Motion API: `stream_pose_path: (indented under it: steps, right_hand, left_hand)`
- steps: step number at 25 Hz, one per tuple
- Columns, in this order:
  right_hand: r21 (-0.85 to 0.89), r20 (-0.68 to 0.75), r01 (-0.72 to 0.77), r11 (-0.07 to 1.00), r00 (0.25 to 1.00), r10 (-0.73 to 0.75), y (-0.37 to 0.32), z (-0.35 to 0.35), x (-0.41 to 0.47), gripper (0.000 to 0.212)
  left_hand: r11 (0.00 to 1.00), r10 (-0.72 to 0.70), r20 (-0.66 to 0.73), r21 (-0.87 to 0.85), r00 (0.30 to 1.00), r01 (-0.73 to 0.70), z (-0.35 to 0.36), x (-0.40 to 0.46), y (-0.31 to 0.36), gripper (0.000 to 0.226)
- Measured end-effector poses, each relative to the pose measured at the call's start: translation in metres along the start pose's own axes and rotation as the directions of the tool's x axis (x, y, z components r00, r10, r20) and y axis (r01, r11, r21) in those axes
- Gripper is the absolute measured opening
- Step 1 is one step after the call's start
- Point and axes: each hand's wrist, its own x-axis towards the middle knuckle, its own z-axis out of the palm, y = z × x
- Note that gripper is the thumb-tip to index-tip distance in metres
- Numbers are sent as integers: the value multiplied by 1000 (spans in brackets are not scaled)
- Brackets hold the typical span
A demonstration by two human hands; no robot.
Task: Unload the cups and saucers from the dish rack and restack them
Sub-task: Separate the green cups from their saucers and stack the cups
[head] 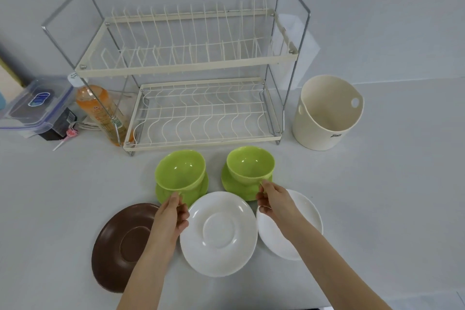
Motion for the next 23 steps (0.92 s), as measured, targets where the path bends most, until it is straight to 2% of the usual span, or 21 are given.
stream_pose_path:
  steps: [8, 17, 23]
  right_hand:
    - [95, -37, 133, 987, 991, -130, -3, -69, 0, 34]
    - [80, -135, 160, 984, 980, -148, 8, -166, 7, 37]
    - [61, -134, 143, 988, 982, -134, 11, -198, 14, 35]
  left_hand:
    - [990, 121, 142, 48, 982, -129, 64, -23, -9, 32]
    - [988, 23, 267, 139, 963, -62, 157, -37, -62, 32]
    - [966, -48, 286, 255, 957, -28, 186, -41, -84, 29]
